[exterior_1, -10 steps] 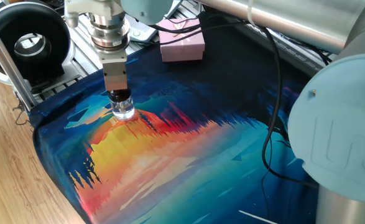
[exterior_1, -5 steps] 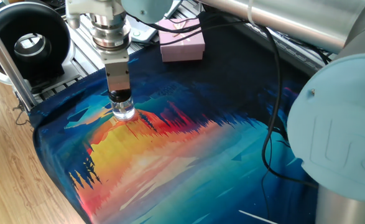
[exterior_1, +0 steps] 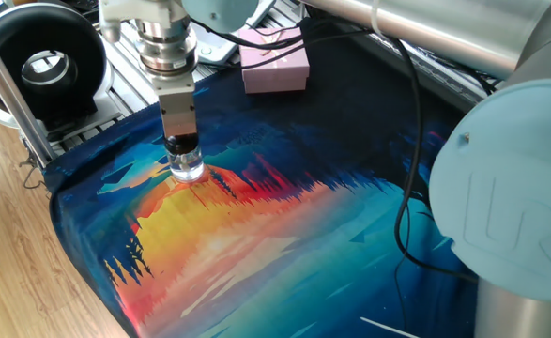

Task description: Screw the lid onto the jar

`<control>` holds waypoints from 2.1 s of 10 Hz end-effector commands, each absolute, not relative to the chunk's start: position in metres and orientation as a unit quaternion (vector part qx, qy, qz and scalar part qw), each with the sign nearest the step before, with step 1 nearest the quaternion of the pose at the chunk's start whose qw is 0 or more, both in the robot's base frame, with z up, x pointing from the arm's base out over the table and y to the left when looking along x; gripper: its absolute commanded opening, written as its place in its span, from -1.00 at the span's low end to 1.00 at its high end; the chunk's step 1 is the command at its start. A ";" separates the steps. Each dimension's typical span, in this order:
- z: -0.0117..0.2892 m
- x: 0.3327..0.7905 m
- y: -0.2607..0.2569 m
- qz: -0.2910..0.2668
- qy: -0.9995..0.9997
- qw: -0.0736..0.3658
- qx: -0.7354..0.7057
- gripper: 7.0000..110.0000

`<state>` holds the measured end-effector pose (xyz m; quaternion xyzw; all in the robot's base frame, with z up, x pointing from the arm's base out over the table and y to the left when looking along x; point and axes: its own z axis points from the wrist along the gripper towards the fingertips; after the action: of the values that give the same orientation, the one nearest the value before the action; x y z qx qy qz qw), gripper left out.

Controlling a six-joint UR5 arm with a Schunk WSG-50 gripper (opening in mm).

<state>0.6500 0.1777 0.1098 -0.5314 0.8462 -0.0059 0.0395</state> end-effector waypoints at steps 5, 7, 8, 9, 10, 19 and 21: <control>0.112 0.650 0.178 0.004 0.876 0.027 -0.482 -0.71; 0.111 0.650 0.177 0.004 0.884 0.023 -0.467 -0.71; 0.111 0.651 0.175 0.001 0.889 0.021 -0.457 -0.71; 0.111 0.651 0.174 -0.002 0.893 0.021 -0.450 -0.71; 0.112 0.652 0.172 -0.008 0.898 0.018 -0.440 -0.71; 0.112 0.646 0.168 -0.020 0.946 -0.002 -0.323 -1.00; 0.113 0.650 0.172 -0.011 0.954 0.004 -0.298 -1.00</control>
<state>0.6475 0.1666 0.1118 -0.3330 0.9426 -0.0235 -0.0003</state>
